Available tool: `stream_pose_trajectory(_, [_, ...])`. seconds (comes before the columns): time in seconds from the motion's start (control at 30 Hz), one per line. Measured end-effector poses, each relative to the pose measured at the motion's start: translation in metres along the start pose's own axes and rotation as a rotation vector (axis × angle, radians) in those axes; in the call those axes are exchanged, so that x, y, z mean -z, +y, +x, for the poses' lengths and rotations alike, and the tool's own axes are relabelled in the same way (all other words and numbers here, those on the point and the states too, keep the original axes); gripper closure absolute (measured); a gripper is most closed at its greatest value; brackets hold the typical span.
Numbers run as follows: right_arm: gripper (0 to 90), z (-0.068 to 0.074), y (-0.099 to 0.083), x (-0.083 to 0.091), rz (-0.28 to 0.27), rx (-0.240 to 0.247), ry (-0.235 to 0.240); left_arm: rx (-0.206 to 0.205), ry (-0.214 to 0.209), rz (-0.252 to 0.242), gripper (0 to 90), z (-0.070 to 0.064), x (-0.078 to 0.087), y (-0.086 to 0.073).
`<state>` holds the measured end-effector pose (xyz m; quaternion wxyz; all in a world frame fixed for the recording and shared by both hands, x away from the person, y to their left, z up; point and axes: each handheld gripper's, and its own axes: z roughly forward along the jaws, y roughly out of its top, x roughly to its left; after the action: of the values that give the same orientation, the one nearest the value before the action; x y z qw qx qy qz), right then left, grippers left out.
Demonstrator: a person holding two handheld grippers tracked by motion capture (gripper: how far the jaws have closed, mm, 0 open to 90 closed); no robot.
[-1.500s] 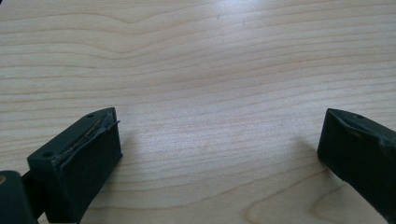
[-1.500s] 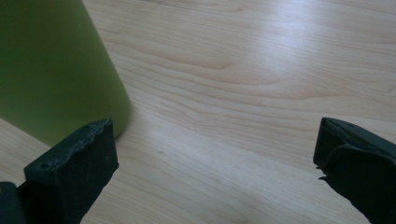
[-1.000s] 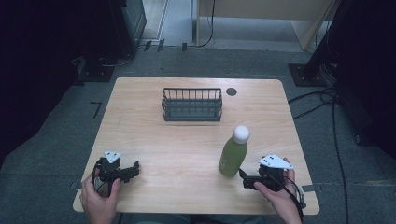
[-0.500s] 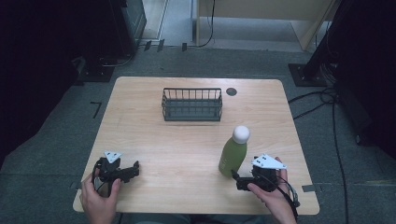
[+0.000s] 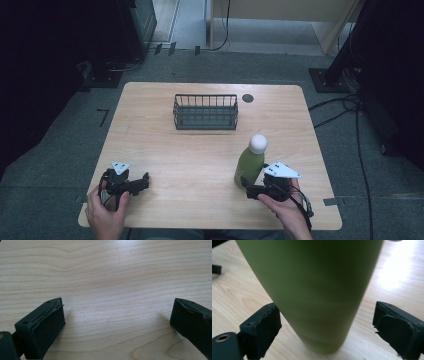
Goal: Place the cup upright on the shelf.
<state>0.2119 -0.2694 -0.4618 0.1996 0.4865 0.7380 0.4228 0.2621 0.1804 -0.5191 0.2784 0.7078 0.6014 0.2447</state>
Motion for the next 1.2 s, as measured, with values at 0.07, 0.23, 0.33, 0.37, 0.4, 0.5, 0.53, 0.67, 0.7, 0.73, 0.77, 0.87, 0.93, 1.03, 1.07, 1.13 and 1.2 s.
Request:
stream_pose_trajectory(0.07, [10.5, 0.001, 0.001, 0.0, -0.007, -0.003, 0.002, -0.001, 0.0, 0.0, 0.0, 0.0, 0.0, 0.0])
stream_pose_trajectory(0.23, [14.7, 0.005, 0.008, -0.003, -0.04, -0.016, 0.012, -0.001, 0.0, 0.001, 0.0, 0.0, 0.0, 0.0])
stream_pose_trajectory(0.33, [14.8, 0.006, 0.011, -0.004, -0.046, -0.025, 0.016, 0.0, 0.0, 0.001, 0.0, 0.0, 0.0, 0.0])
stream_pose_trajectory(0.37, [15.1, 0.006, 0.012, -0.004, -0.049, -0.023, 0.014, -0.001, 0.0, 0.001, 0.0, 0.0, 0.0, 0.0])
stream_pose_trajectory(0.4, [15.5, 0.007, 0.013, -0.004, -0.053, -0.024, 0.014, 0.0, 0.0, 0.001, 0.0, 0.0, 0.0, 0.0])
stream_pose_trajectory(0.5, [16.2, 0.008, 0.016, -0.004, -0.062, -0.024, 0.014, -0.002, -0.001, 0.001, 0.0, 0.0, 0.0, 0.0])
stream_pose_trajectory(0.53, [16.5, 0.008, 0.017, -0.004, -0.066, -0.023, 0.012, -0.002, -0.002, 0.001, 0.0, 0.0, 0.0, 0.0])
stream_pose_trajectory(0.67, [19.0, 0.01, 0.019, -0.004, -0.082, 0.01, -0.006, -0.002, -0.002, 0.001, 0.0, 0.0, 0.0, 0.0])
stream_pose_trajectory(0.7, [19.8, 0.012, 0.019, -0.003, -0.09, 0.03, -0.018, -0.002, -0.001, 0.001, 0.0, 0.0, 0.0, 0.0])
stream_pose_trajectory(0.73, [20.0, 0.012, 0.019, -0.003, -0.094, 0.045, -0.027, -0.002, -0.001, 0.0, 0.0, 0.0, 0.0, 0.0])
stream_pose_trajectory(0.77, [20.1, 0.012, 0.019, -0.003, -0.094, 0.045, -0.027, -0.003, -0.001, 0.001, 0.0, 0.0, 0.0, 0.0])
stream_pose_trajectory(0.87, [20.4, 0.012, 0.019, -0.004, -0.1, 0.041, -0.03, -0.001, -0.001, 0.0, 0.0, 0.0, 0.0, 0.0])
stream_pose_trajectory(0.93, [20.5, 0.011, 0.02, -0.004, -0.101, 0.037, -0.03, -0.002, -0.002, 0.0, 0.0, 0.0, 0.0, 0.0])
stream_pose_trajectory(1.03, [20.6, 0.011, 0.022, -0.005, -0.1, 0.045, -0.035, -0.002, -0.001, 0.0, 0.0, 0.0, 0.0, 0.0])
stream_pose_trajectory(1.07, [20.6, 0.011, 0.022, -0.005, -0.1, 0.045, -0.035, -0.002, -0.001, 0.0, 0.0, 0.0, 0.0, 0.0])
stream_pose_trajectory(1.13, [20.6, 0.011, 0.024, -0.006, -0.099, 0.043, -0.029, -0.003, -0.001, 0.0, 0.0, 0.0, 0.0, 0.0])
stream_pose_trajectory(1.2, [20.6, 0.011, 0.026, -0.006, -0.105, 0.039, -0.019, -0.002, -0.001, 0.0, 0.0, 0.0, 0.0, 0.0])
